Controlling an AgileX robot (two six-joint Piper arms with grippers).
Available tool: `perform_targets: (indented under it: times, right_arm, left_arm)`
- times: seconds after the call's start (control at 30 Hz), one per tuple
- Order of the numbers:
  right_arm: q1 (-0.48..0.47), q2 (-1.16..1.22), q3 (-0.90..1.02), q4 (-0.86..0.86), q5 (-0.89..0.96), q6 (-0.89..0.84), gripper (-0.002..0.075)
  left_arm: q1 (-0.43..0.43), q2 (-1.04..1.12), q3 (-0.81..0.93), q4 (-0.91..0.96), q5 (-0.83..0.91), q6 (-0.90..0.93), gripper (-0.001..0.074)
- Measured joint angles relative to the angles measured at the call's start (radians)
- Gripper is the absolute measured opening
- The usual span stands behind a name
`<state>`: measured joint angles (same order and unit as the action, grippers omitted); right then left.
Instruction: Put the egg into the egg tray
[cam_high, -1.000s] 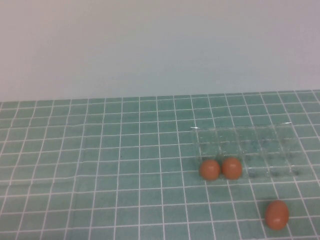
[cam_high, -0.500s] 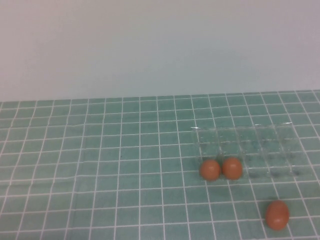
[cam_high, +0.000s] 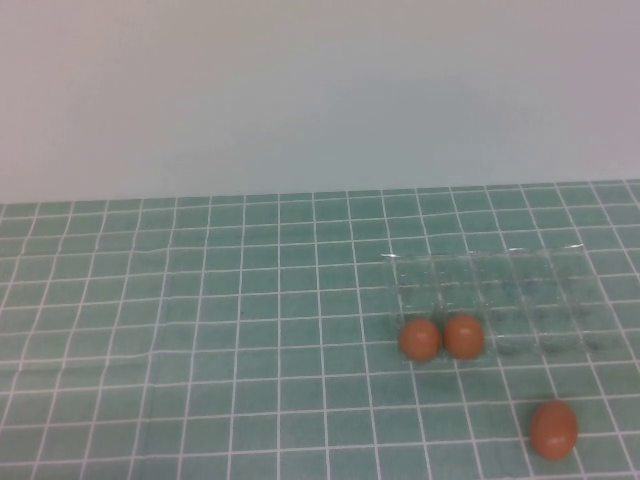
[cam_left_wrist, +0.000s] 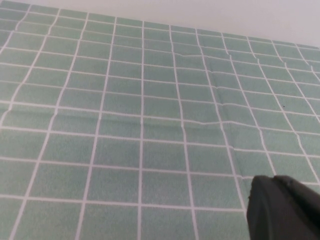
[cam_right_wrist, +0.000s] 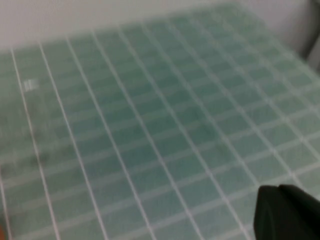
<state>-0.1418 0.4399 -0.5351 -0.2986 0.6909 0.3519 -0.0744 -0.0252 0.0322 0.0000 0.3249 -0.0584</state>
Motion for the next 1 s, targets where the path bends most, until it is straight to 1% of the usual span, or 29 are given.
perform_targets:
  times: [0.07, 0.13, 0.23, 0.37, 0.5, 0.57, 0.67, 0.77, 0.9, 0.97, 1.0]
  right_arm:
    - [0.0, 0.115, -0.057, 0.066, 0.121, -0.119, -0.0002]
    - [0.0, 0.22, -0.105, 0.156, 0.183, -0.221, -0.0002]
    - [0.0, 0.334, -0.152, 0.311, 0.188, -0.346, -0.0002]
    - [0.0, 0.44, -0.168, 0.575, 0.134, -0.481, -0.0002]
    - [0.002, 0.561, -0.168, 0.853, 0.134, -0.719, -0.0001]
    - [0.013, 0.626, -0.168, 0.927, 0.139, -0.774, -0.0001]
    - [0.055, 0.703, -0.168, 0.925, 0.115, -0.77, -0.0001]
    - [0.147, 0.756, -0.171, 0.859, 0.07, -0.702, -0.0001]
    - [0.31, 0.825, -0.209, 0.717, 0.034, -0.542, -0.0001]
    - [0.386, 0.863, -0.244, 0.617, 0.034, -0.434, -0.0001]
    - [0.424, 0.886, -0.267, 0.56, 0.039, -0.346, -0.0001]
  left_arm:
    - [0.0, 0.0, 0.0, 0.0, 0.0, 0.0, -0.0001]
    - [0.0, 0.0, 0.0, 0.0, 0.0, 0.0, -0.0001]
    - [0.0, 0.0, 0.0, 0.0, 0.0, 0.0, -0.0001]
    - [0.0, 0.0, 0.0, 0.0, 0.0, 0.0, -0.0001]
    - [0.0, 0.0, 0.0, 0.0, 0.0, 0.0, -0.0001]
    - [0.0, 0.0, 0.0, 0.0, 0.0, 0.0, -0.0001]
    - [0.0, 0.0, 0.0, 0.0, 0.0, 0.0, -0.0001]
    - [0.0, 0.0, 0.0, 0.0, 0.0, 0.0, 0.0]
    - [0.0, 0.0, 0.0, 0.0, 0.0, 0.0, -0.0001]
    - [0.0, 0.0, 0.0, 0.0, 0.0, 0.0, -0.0001]
    - [0.0, 0.0, 0.0, 0.0, 0.0, 0.0, -0.0001]
